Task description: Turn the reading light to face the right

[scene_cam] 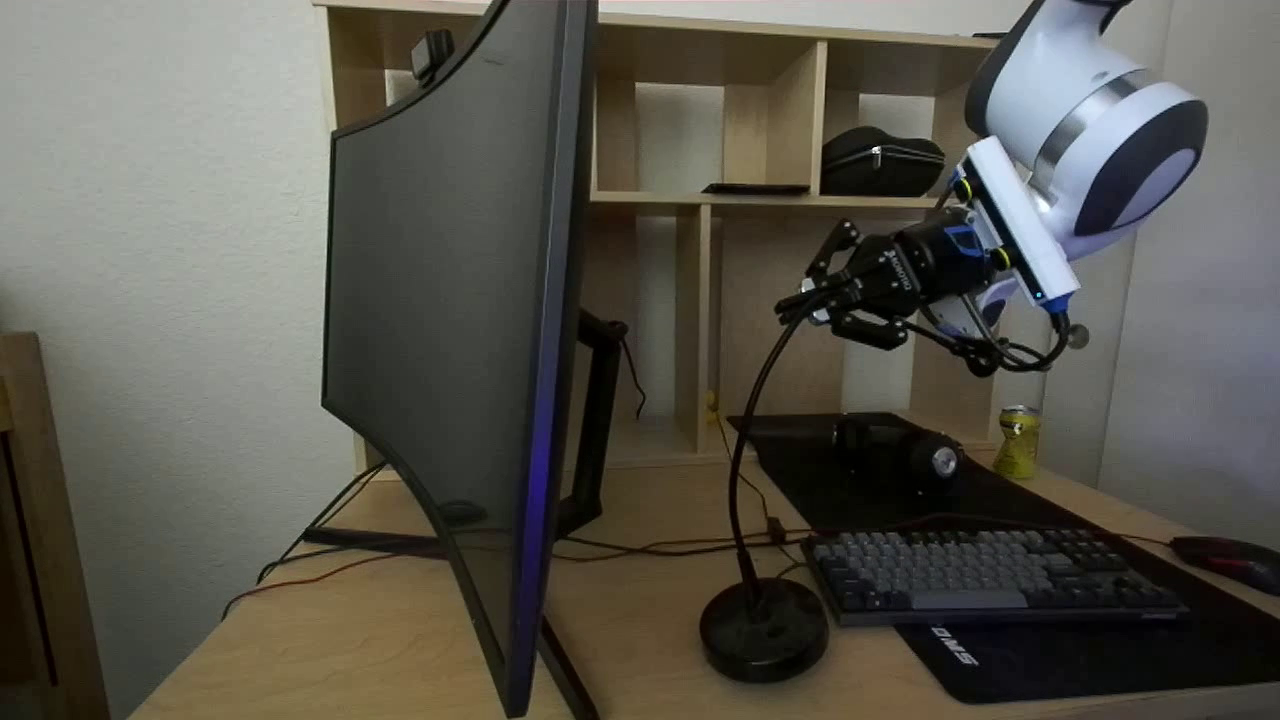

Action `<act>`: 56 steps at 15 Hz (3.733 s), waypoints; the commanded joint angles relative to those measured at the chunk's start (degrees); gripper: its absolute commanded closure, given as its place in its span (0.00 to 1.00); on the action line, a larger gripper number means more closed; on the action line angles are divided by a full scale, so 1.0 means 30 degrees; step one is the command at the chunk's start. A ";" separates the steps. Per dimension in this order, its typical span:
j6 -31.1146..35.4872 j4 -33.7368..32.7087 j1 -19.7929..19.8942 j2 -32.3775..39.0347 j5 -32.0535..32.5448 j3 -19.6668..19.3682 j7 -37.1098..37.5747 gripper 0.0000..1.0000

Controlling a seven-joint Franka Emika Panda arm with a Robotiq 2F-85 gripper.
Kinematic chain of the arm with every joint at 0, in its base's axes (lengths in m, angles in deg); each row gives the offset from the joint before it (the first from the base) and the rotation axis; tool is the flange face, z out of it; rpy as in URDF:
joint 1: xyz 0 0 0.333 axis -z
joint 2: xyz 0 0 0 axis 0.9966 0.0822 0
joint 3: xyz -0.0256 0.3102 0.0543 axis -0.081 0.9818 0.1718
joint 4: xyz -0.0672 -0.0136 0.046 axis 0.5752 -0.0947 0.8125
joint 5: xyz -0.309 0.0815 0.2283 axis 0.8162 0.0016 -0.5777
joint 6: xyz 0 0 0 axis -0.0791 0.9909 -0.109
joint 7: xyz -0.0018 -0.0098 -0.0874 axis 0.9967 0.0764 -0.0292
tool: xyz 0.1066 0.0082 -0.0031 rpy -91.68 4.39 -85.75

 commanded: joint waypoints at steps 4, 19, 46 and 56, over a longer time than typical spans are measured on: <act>-0.1116 0.0147 0.0167 0.0480 -0.3895 0.0166 -0.2682 0.98; -0.0143 0.0380 0.0038 0.1073 -0.5857 0.0385 -0.4727 0.98; 0.0015 0.0857 -0.0210 0.2552 -1.0498 0.0491 -0.8761 0.98; 0.7048 0.1547 -0.0574 -0.0016 -0.5191 0.0732 0.1490 0.18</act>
